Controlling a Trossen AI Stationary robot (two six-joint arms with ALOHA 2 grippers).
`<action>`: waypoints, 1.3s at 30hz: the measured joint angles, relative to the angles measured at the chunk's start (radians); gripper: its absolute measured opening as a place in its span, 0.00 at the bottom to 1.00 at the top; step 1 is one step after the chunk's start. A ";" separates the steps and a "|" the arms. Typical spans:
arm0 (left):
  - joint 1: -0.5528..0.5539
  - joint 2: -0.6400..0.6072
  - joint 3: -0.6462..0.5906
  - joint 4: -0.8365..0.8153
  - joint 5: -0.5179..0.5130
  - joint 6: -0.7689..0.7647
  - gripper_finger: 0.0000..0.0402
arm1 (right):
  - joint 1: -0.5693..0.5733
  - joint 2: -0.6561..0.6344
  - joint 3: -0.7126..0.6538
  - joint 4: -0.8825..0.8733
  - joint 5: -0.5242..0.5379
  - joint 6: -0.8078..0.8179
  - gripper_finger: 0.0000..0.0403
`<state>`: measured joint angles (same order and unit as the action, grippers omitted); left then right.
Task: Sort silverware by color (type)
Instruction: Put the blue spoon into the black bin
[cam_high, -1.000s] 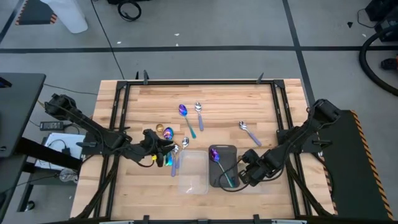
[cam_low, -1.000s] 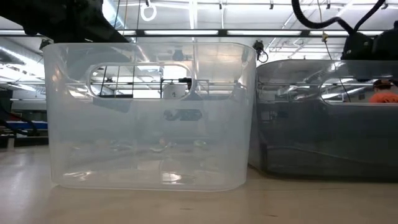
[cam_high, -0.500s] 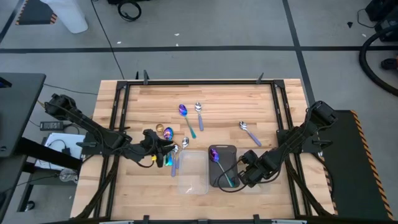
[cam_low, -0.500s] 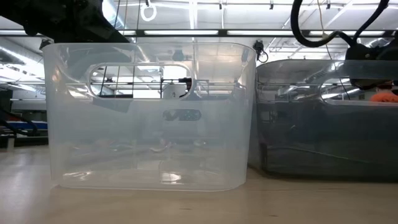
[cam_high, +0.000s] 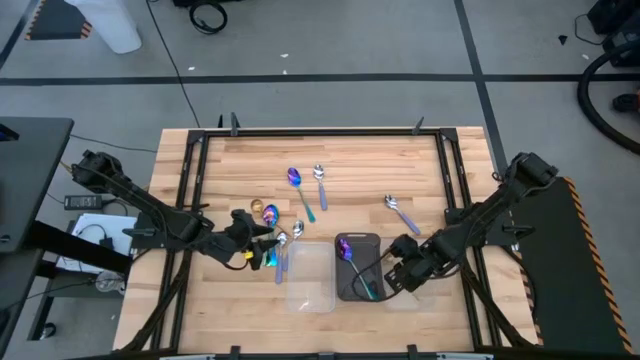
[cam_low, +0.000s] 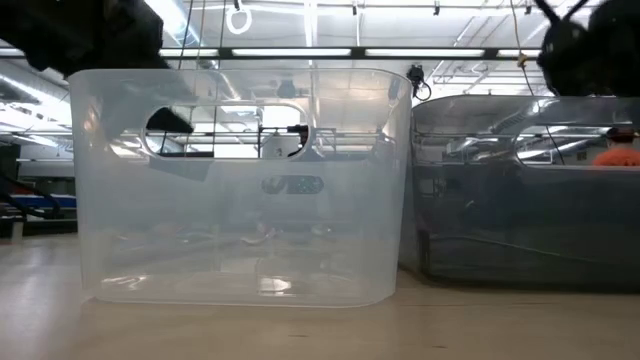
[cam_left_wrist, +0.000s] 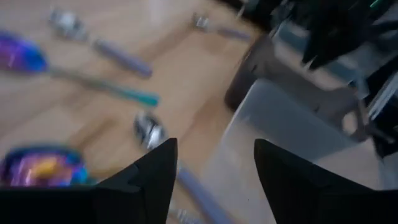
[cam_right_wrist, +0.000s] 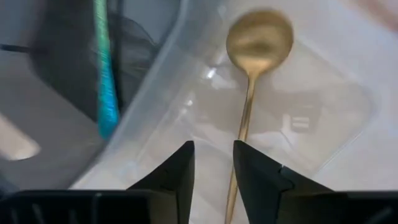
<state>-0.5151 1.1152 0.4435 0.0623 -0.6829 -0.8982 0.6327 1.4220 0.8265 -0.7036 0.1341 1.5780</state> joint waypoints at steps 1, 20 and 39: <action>0.000 0.000 0.000 -0.041 0.009 -0.042 0.54 | -0.001 -0.021 0.000 -0.004 0.010 -0.023 0.31; 0.001 0.030 0.117 -0.516 0.060 -0.449 0.40 | -0.063 -0.118 0.002 0.191 0.564 -0.747 0.29; 0.128 0.391 0.248 -0.523 0.142 -0.482 0.40 | -0.172 -0.053 0.002 0.390 0.578 -1.156 0.26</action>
<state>-0.3872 1.5067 0.6914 -0.4605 -0.5410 -1.3802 0.4611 1.3690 0.8284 -0.3138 0.7124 0.4221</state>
